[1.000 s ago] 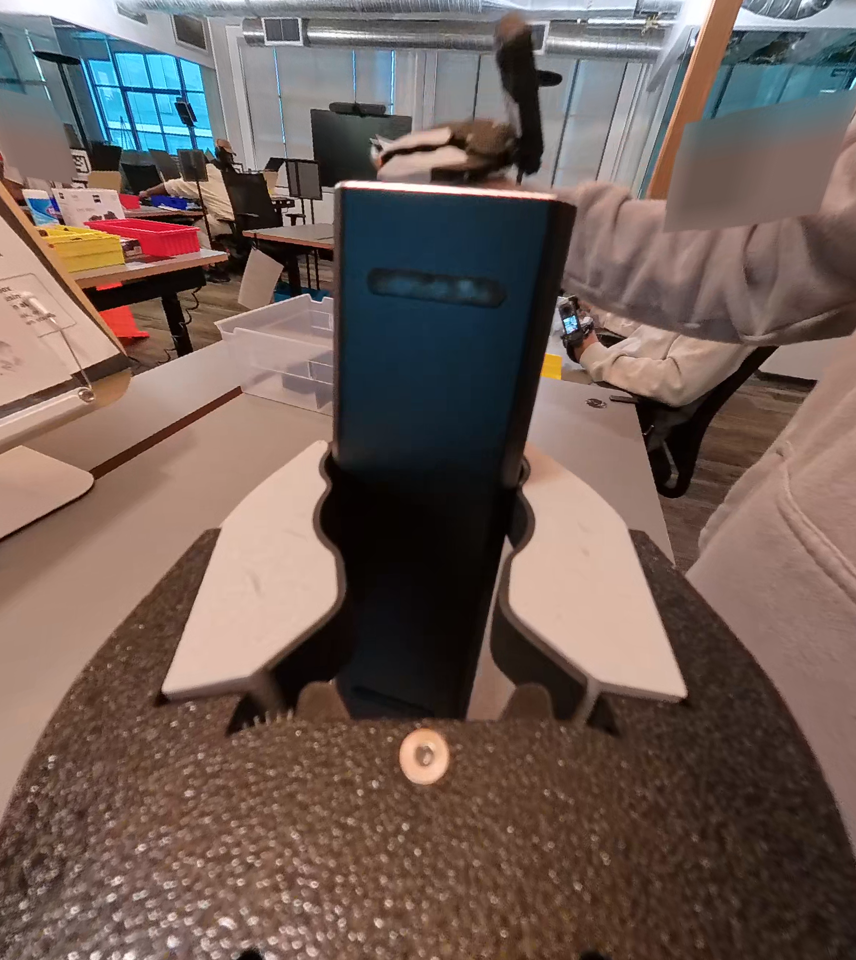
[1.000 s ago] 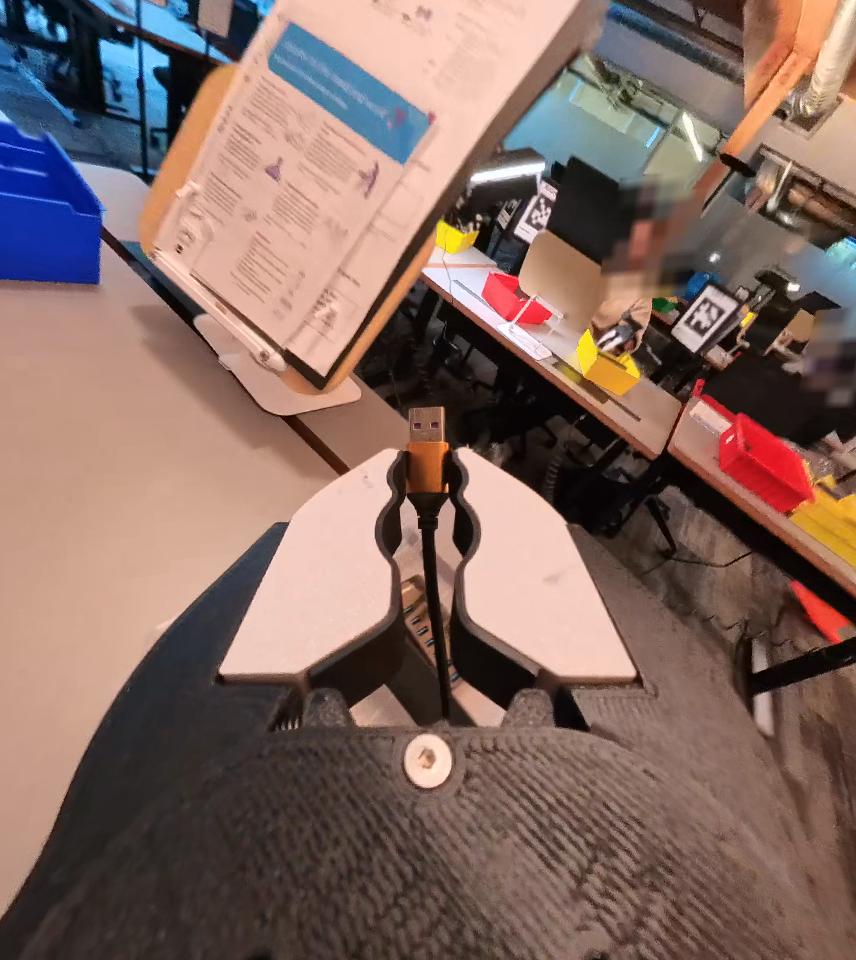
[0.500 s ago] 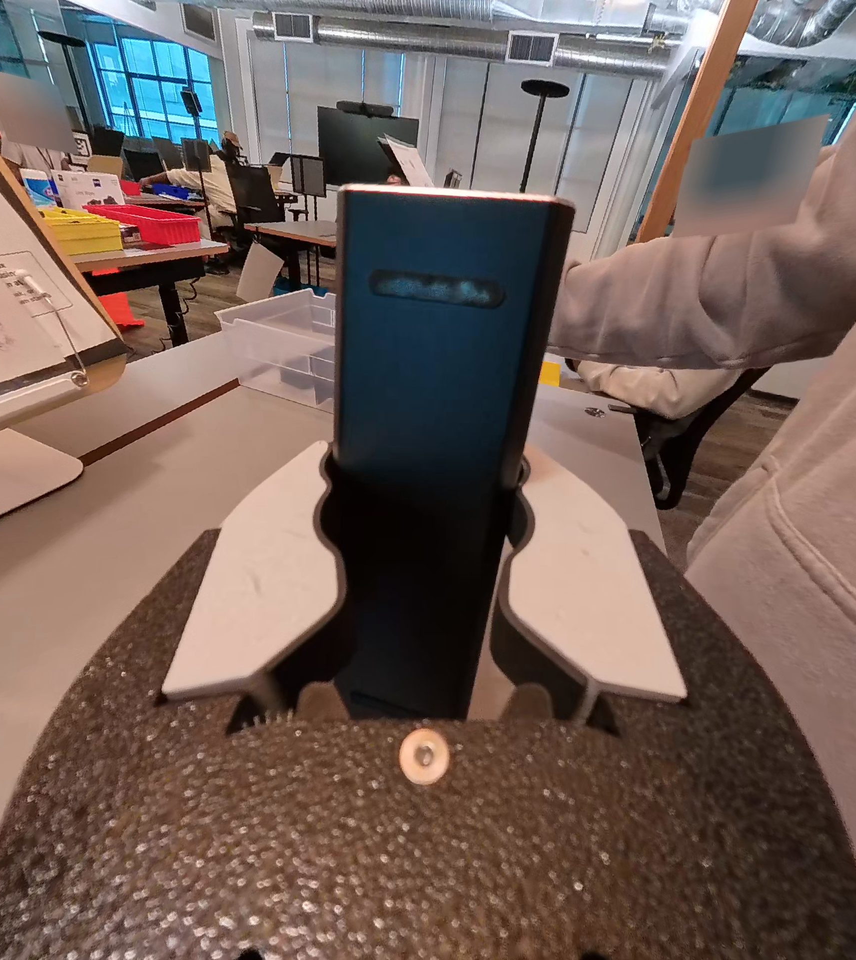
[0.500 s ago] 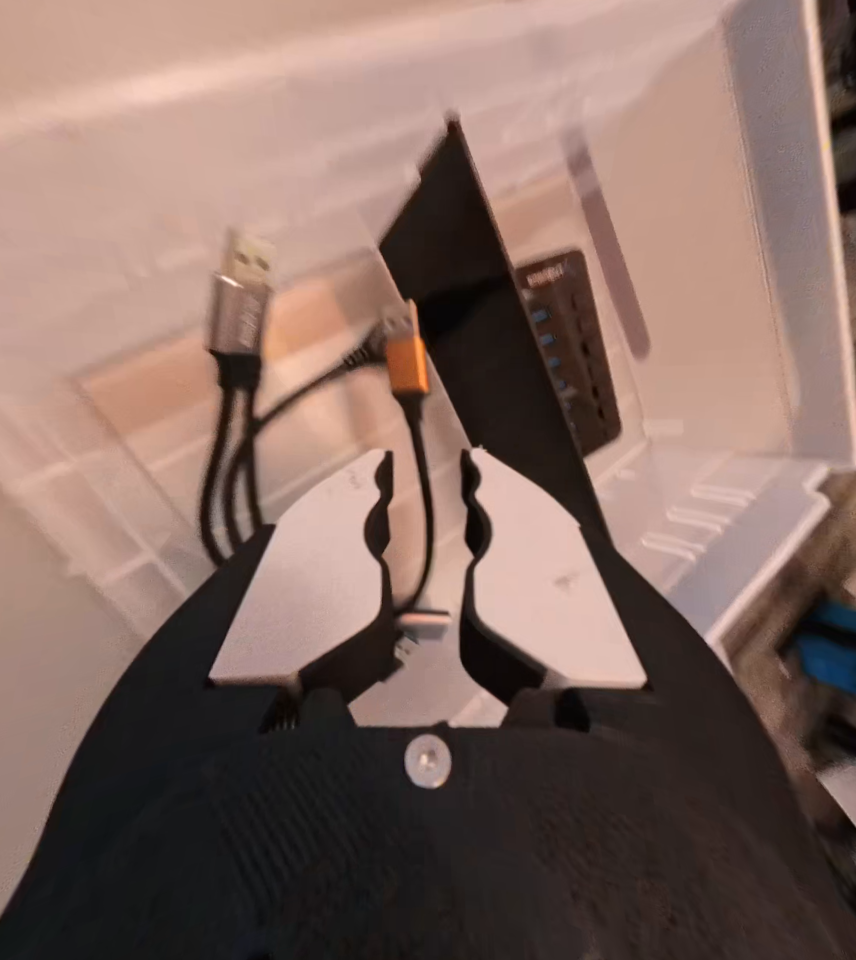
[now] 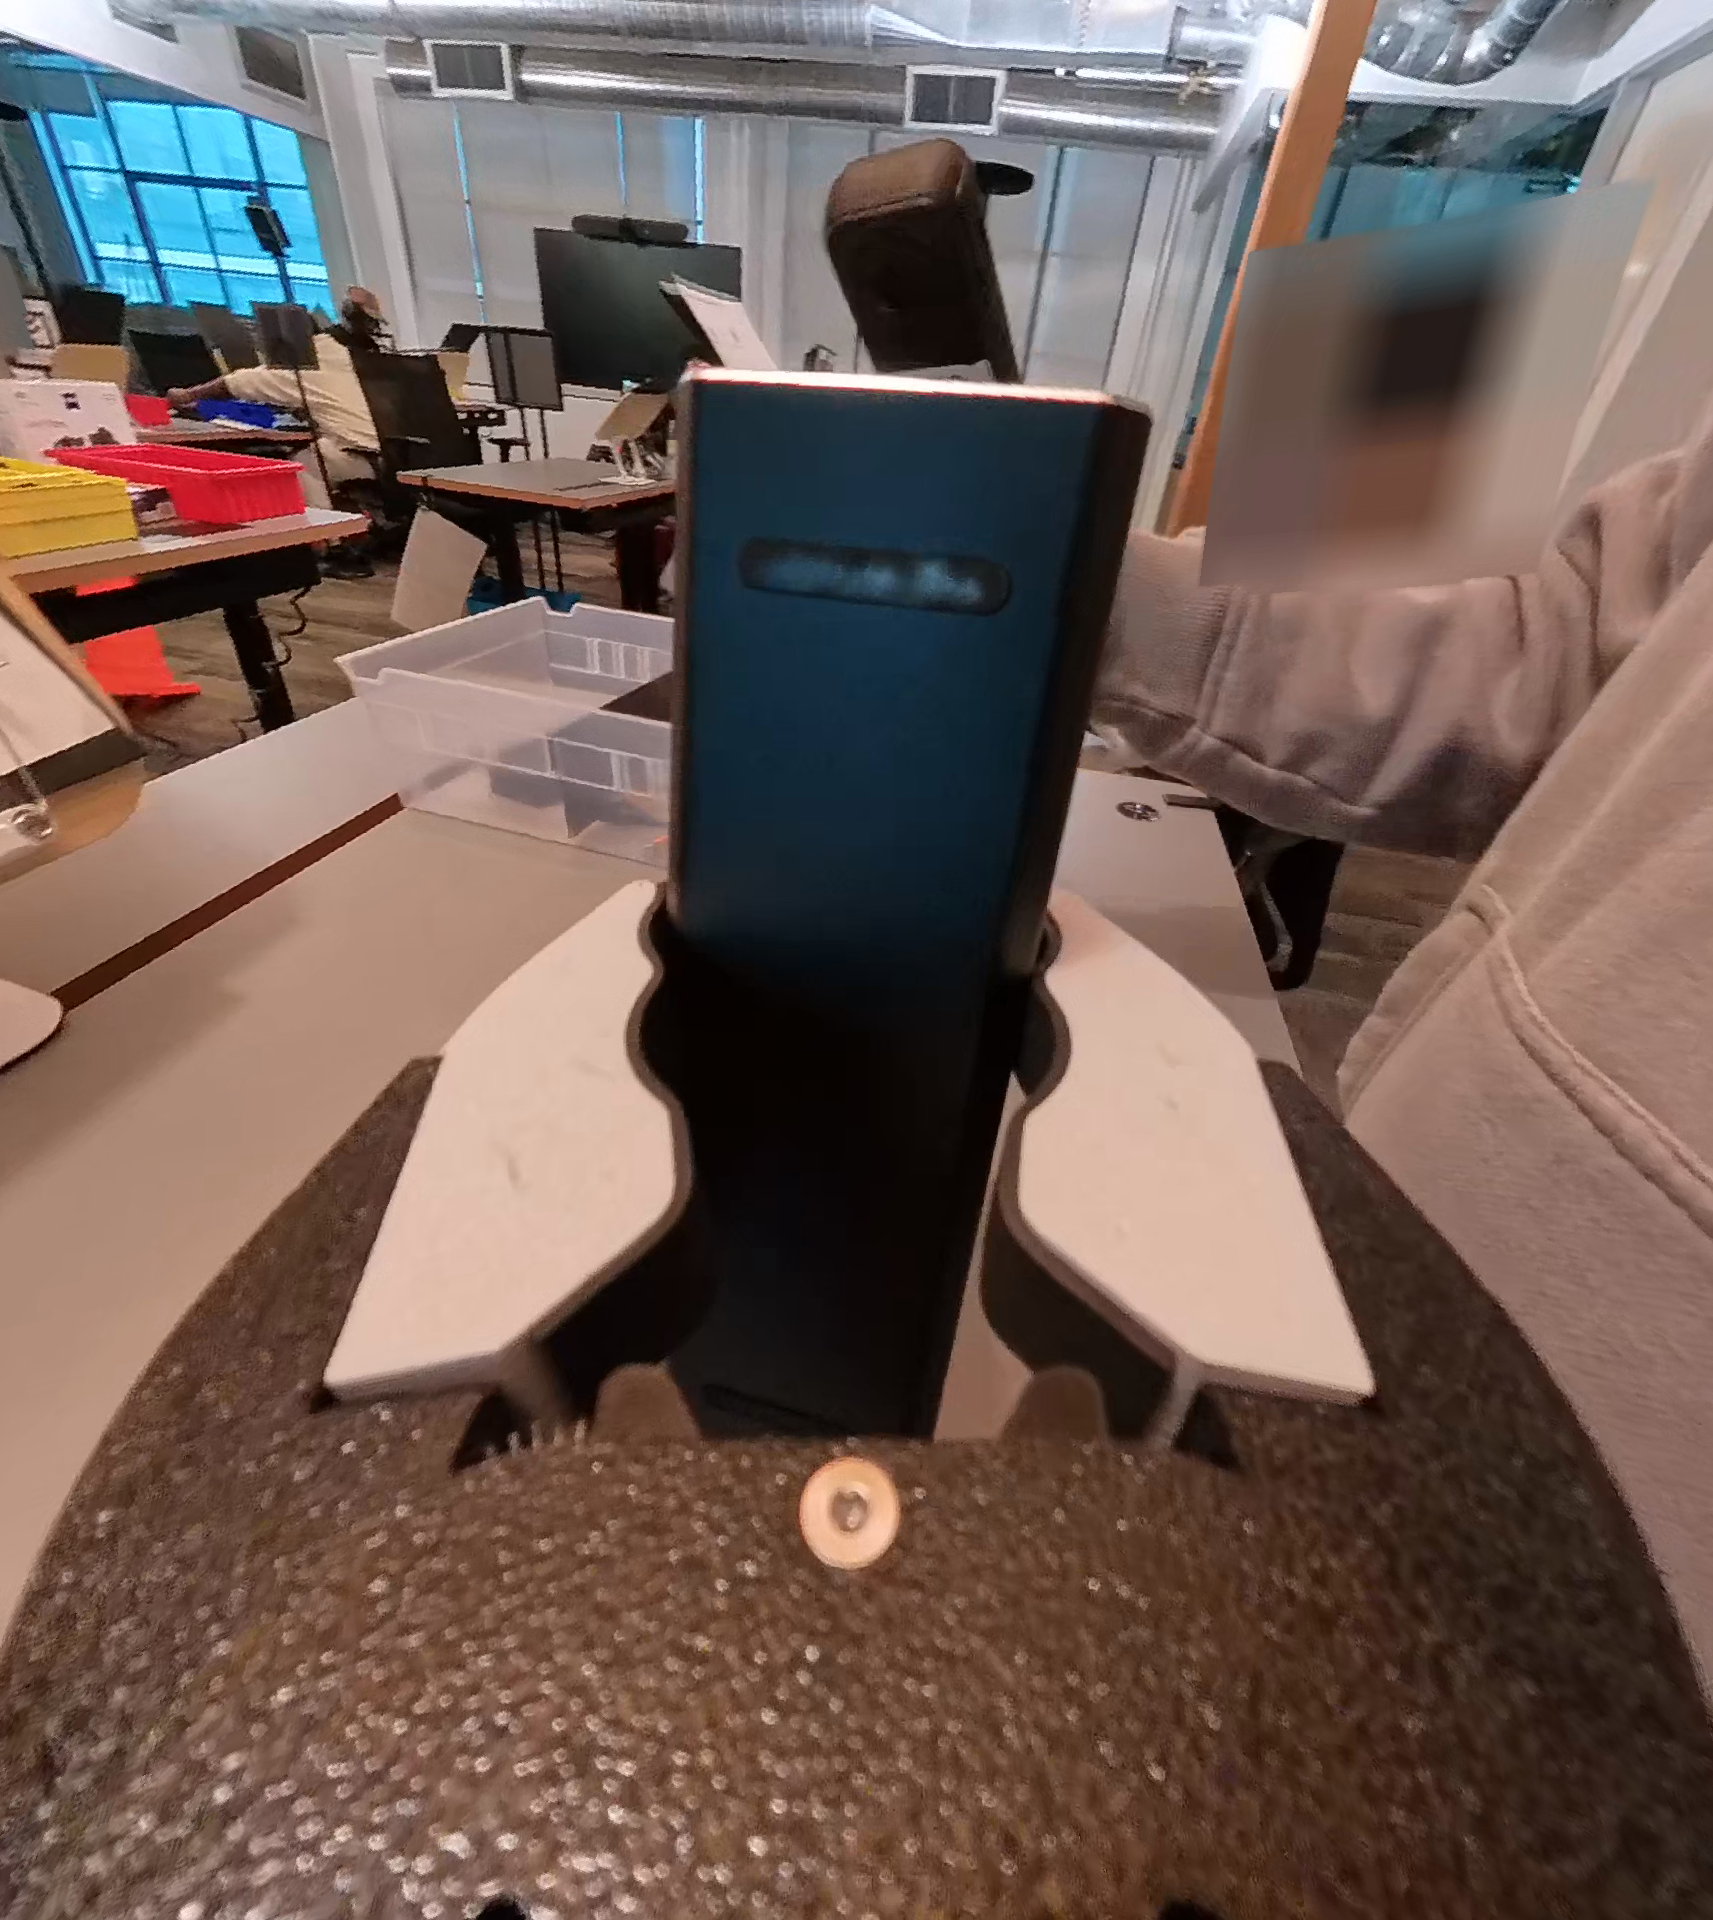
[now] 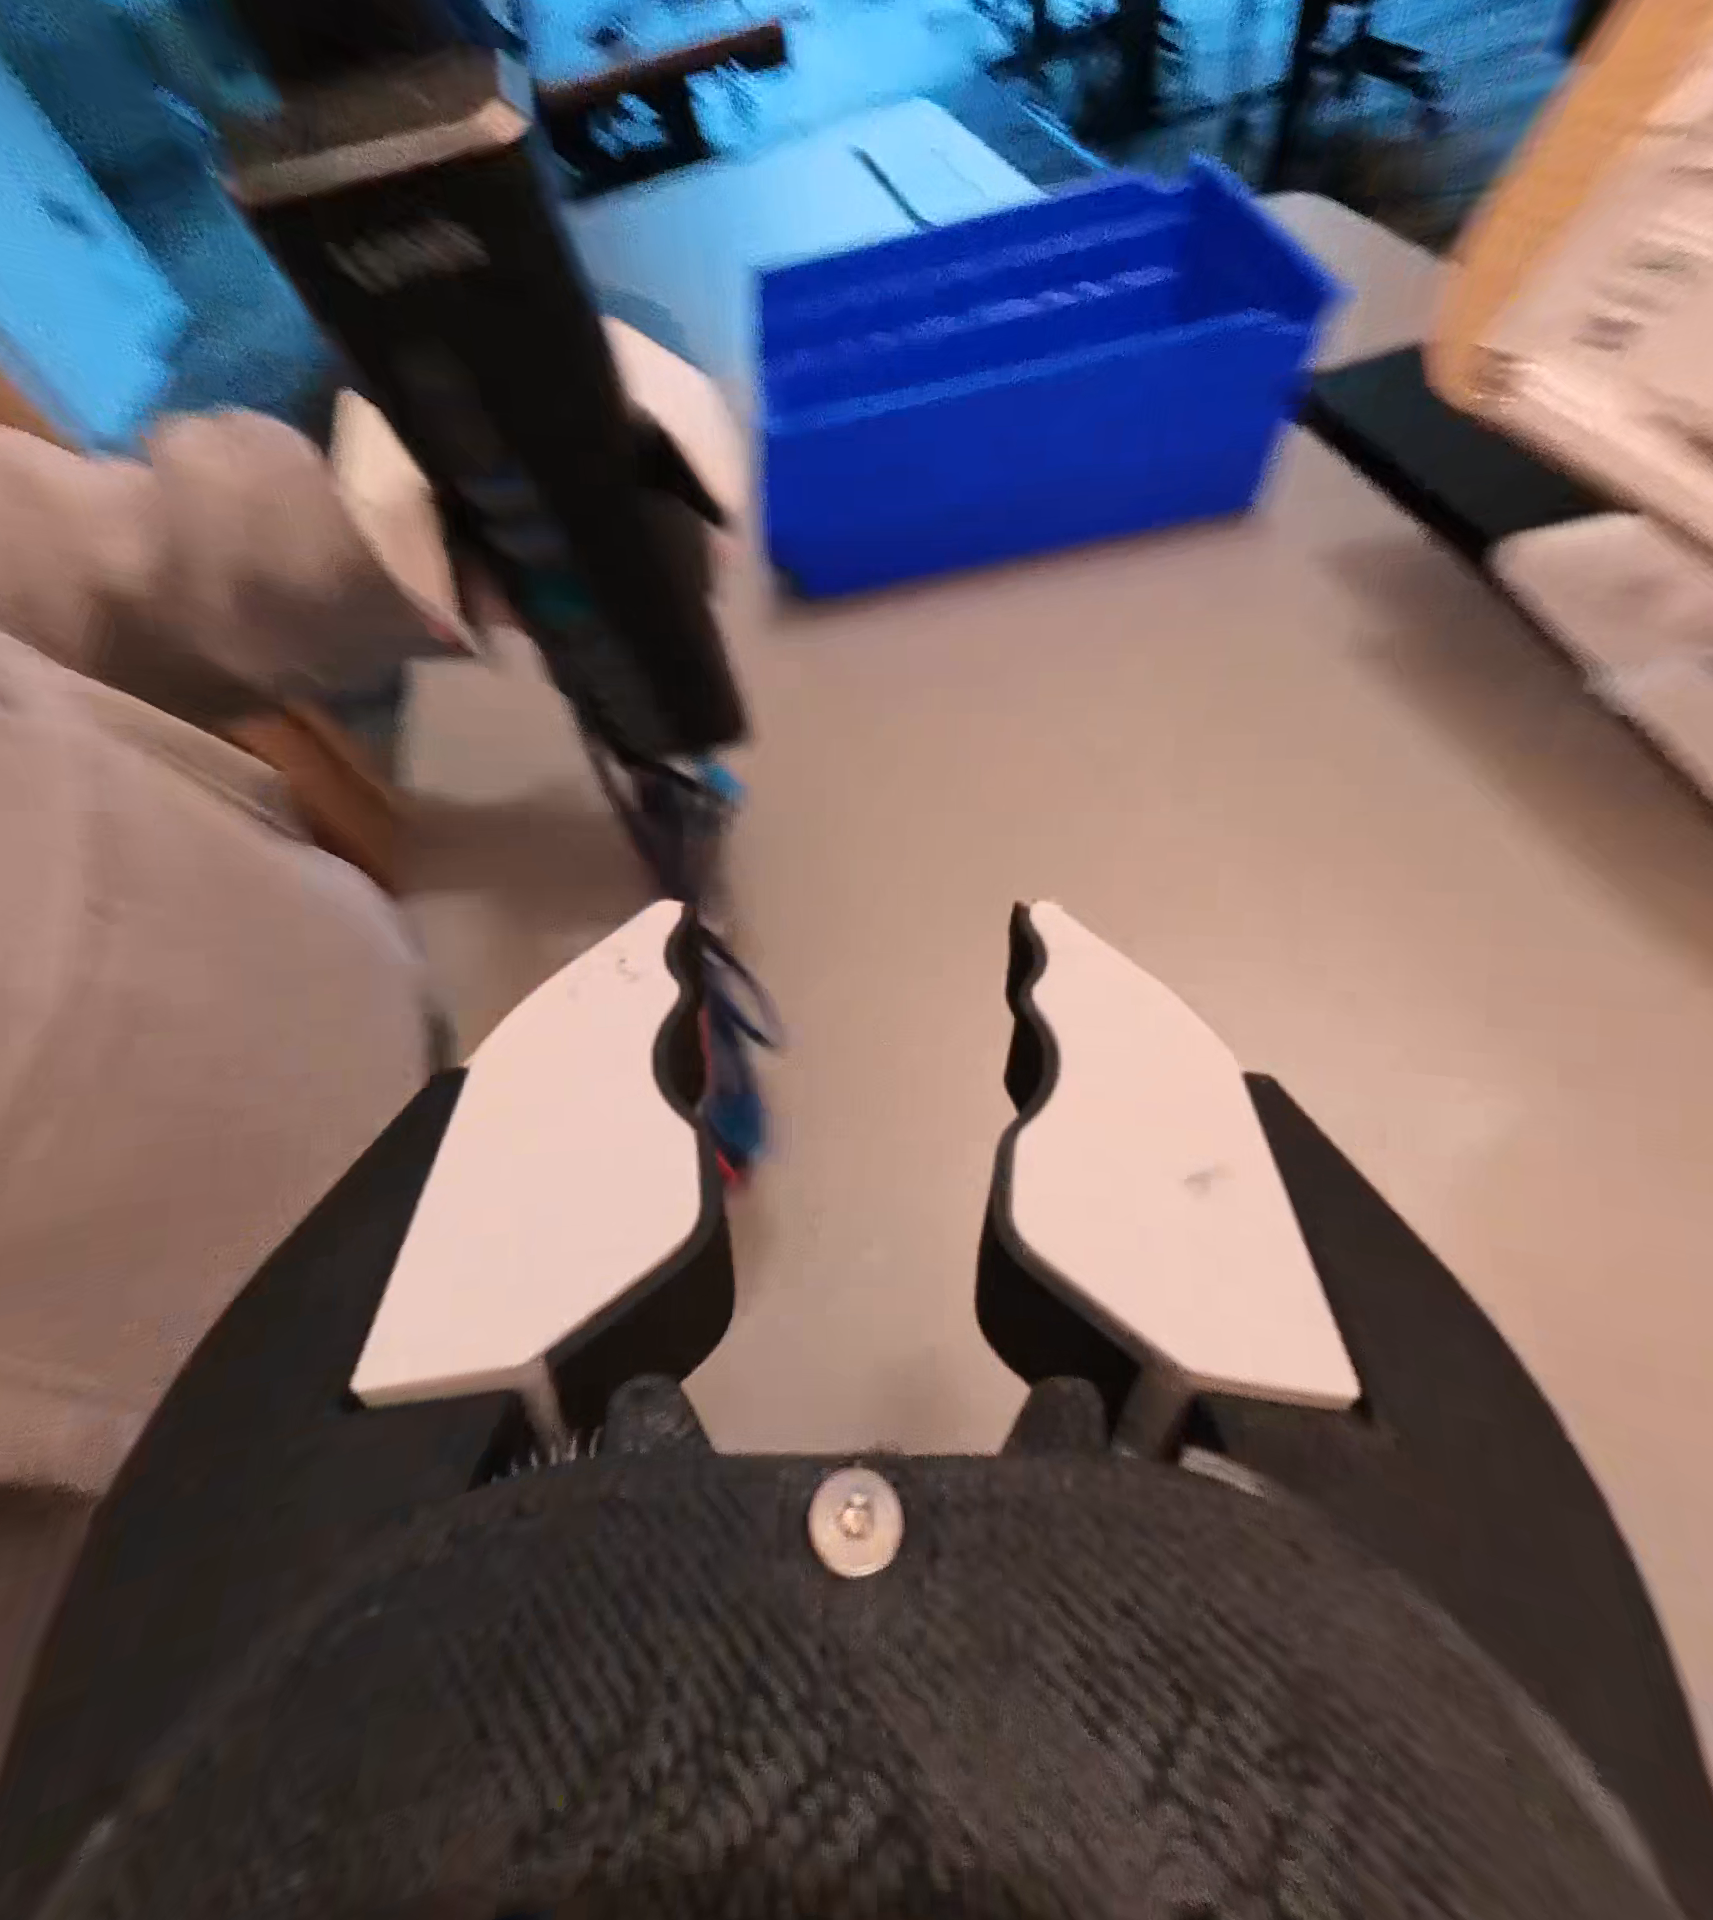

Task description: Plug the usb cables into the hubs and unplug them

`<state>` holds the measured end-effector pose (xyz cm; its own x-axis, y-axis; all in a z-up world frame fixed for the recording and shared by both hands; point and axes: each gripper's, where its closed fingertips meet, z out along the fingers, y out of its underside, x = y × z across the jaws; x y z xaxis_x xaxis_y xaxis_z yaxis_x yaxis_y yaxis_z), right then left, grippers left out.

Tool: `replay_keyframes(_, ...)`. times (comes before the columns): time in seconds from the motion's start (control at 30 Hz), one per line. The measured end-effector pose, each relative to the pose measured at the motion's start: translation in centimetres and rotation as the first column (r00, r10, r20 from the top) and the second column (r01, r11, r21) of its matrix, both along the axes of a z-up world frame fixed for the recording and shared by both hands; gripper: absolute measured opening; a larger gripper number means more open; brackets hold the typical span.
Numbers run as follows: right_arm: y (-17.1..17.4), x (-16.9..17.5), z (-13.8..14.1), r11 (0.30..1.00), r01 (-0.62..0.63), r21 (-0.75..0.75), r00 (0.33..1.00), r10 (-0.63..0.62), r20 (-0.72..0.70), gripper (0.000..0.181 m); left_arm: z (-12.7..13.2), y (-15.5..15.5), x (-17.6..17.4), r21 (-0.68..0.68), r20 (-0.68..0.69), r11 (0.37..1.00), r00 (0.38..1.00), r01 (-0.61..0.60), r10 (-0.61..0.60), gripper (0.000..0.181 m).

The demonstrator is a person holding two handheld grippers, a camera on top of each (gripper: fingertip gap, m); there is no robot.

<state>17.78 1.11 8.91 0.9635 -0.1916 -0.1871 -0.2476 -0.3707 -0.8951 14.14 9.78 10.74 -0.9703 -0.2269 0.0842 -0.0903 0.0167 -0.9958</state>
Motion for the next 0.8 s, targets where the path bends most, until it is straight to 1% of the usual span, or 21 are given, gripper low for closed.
replay_keyframes(0.03, 2.1, -1.5, 0.2, 0.998, -0.034, 0.053, 0.997, 0.038, -0.071, 0.051, 0.1, -0.2, -0.2, 0.0, 0.014, 1.0, 1.0, 0.015, -0.015, 0.062)
replay_keyframes(0.07, 3.9, -2.7, 0.6, 0.992, -0.058, 0.116, 0.984, 0.076, -0.161, 0.049, 0.3, -0.5, -0.5, -0.001, 0.029, 1.0, 0.999, 0.03, -0.03, 0.062)
replay_keyframes(0.1, 5.3, -4.0, 1.1, 0.978, -0.089, 0.189, 0.954, 0.139, -0.265, 0.051, 0.4, -0.7, -0.7, -0.003, 0.042, 0.999, 0.998, 0.044, -0.044, 0.062)
replay_keyframes(0.13, 6.2, -4.9, 1.4, 0.964, -0.109, 0.243, 0.91, 0.195, -0.365, 0.047, 0.5, -0.9, -0.9, -0.004, 0.052, 0.998, 0.997, 0.056, -0.056, 0.062)
replay_keyframes(0.17, 7.0, -5.0, 1.4, 0.958, -0.094, 0.271, 0.87, 0.212, -0.445, 0.042, 0.7, -1.1, -1.1, -0.006, 0.058, 0.998, 0.996, 0.068, -0.067, 0.062)
replay_keyframes(0.2, 7.6, -5.0, 1.3, 0.953, -0.078, 0.293, 0.84, 0.222, -0.496, 0.042, 0.8, -1.2, -1.3, -0.008, 0.064, 0.997, 0.995, 0.082, -0.081, 0.062)
replay_keyframes(0.23, 8.0, -5.4, 1.1, 0.949, -0.09, 0.303, 0.813, 0.246, -0.528, 0.04, 0.9, -1.4, -1.5, -0.012, 0.072, 0.996, 0.993, 0.091, -0.09, 0.062)
replay_keyframes(0.27, 8.3, -6.1, 0.9, 0.945, -0.128, 0.299, 0.78, 0.283, -0.559, 0.033, 1.0, -1.5, -1.5, -0.014, 0.077, 0.995, 0.993, 0.095, -0.093, 0.062)
replay_keyframes(0.33, 8.6, -8.0, 1.4, 0.916, -0.231, 0.328, 0.712, 0.389, -0.585, 0.016, 1.0, -1.7, -1.8, -0.015, 0.084, 0.994, 0.99, 0.113, -0.111, 0.062)
replay_keyframes(0.37, 8.7, -8.4, 1.3, 0.917, -0.246, 0.315, 0.703, 0.393, -0.593, 0.014, 1.0, -1.8, -1.9, -0.016, 0.086, 0.993, 0.989, 0.12, -0.118, 0.062)
replay_keyframes(0.4, 8.8, -8.4, 1.0, 0.923, -0.25, 0.291, 0.707, 0.38, -0.597, 0.014, 1.0, -1.9, -1.9, -0.012, 0.088, 0.993, 0.989, 0.117, -0.115, 0.062)
replay_keyframes(0.43, 8.9, -8.0, 0.7, 0.938, -0.237, 0.253, 0.73, 0.344, -0.591, 0.025, 1.0, -1.9, -2.0, -0.009, 0.088, 0.993, 0.989, 0.119, -0.118, 0.062)
replay_keyframes(0.47, 8.9, -7.1, 0.5, 0.957, -0.207, 0.205, 0.785, 0.287, -0.549, 0.042, 0.9, -1.8, -2.0, -0.004, 0.091, 0.994, 0.99, 0.112, -0.112, 0.062)
replay_keyframes(0.5, 8.7, -6.0, 0.8, 0.971, -0.153, 0.181, 0.857, 0.222, -0.464, 0.051, 0.9, -1.8, -1.8, 0.006, 0.096, 0.995, 0.991, 0.096, -0.096, 0.062)
replay_keyframes(0.53, 8.5, -4.9, 1.7, 0.977, -0.09, 0.192, 0.913, 0.158, -0.375, 0.06, 0.8, -1.7, -1.6, 0.02, 0.101, 0.996, 0.991, 0.084, -0.086, 0.062)
replay_keyframes(0.57, 8.3, -4.3, 3.2, 0.972, -0.045, 0.231, 0.949, 0.113, -0.293, 0.069, 0.6, -1.6, -1.4, 0.032, 0.103, 0.997, 0.992, 0.074, -0.077, 0.062)
replay_keyframes(0.6, 8.2, -4.2, 4.8, 0.959, -0.033, 0.283, 0.972, 0.097, -0.216, 0.07, 0.6, -1.5, -1.3, 0.037, 0.101, 0.997, 0.993, 0.063, -0.066, 0.062)
replay_keyframes(0.63, 8.2, -4.4, 6.0, 0.951, -0.033, 0.307, 0.988, 0.078, -0.136, 0.067, 0.5, -1.5, -1.2, 0.039, 0.094, 0.998, 0.994, 0.058, -0.062, 0.062)
replay_keyframes(0.7, 8.9, -4.8, 7.0, 0.958, -0.045, 0.283, 0.999, 0.037, 0.034, 0.07, 0.4, -1.5, -1.1, 0.034, 0.082, 0.998, 0.995, 0.058, -0.06, 0.062)
replay_keyframes(0.73, 9.1, -4.8, 7.2, 0.963, -0.04, 0.267, 0.996, 0.019, 0.084, 0.068, 0.5, -1.5, -1.1, 0.02, 0.074, 0.998, 0.995, 0.058, -0.059, 0.062)
replay_keyframes(0.8, 9.9, -5.3, 7.6, 0.959, -0.067, 0.277, 0.993, 0.038, 0.11, 0.068, 0.5, -1.7, -1.0, 0.018, 0.07, 0.998, 0.996, 0.055, -0.056, 0.062)
